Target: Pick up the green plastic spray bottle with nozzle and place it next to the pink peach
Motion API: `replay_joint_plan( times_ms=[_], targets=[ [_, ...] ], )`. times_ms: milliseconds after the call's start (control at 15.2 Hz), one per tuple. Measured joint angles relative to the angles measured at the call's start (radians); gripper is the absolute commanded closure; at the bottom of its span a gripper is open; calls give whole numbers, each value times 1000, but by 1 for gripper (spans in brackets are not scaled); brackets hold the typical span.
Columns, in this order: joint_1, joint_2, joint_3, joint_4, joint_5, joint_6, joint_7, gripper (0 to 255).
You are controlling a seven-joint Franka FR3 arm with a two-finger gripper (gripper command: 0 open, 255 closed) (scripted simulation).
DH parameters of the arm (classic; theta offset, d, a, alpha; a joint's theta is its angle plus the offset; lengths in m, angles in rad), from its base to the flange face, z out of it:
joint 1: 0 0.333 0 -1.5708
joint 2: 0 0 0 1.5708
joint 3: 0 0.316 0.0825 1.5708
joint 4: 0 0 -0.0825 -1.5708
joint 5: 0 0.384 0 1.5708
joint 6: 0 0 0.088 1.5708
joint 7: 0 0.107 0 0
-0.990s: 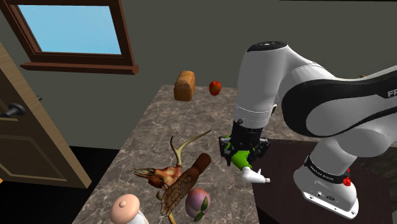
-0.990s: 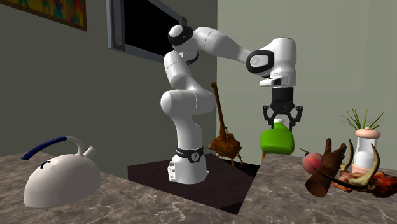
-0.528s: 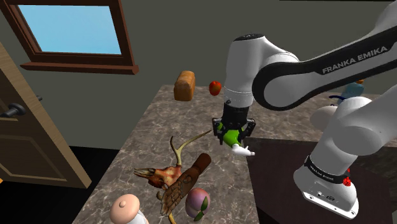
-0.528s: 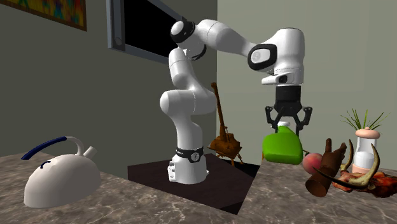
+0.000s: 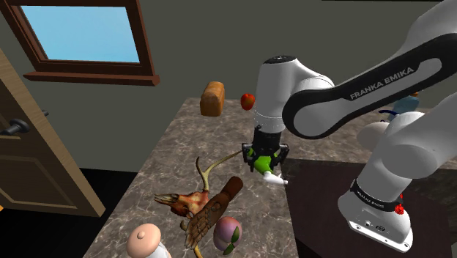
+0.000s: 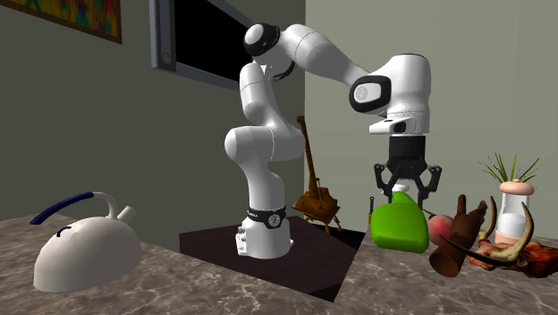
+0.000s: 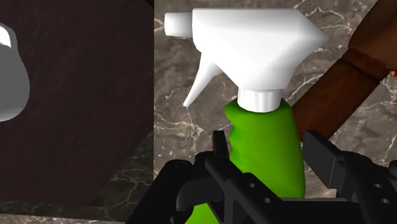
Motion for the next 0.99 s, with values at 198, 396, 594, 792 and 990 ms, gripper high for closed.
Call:
replay_joint_plan(
  times_ms=[198, 396, 594, 792, 990],
  targets=[
    [-8, 36, 18, -19, 1, 54, 1, 255],
    [-19, 79, 40, -33, -3, 111, 8, 255],
    [-29, 118, 59, -50, -8, 166, 13, 255],
    [-44, 170, 83, -65, -20, 230, 25, 255],
    [-63, 218, 105, -77, -39, 288, 39, 255]
  ],
)
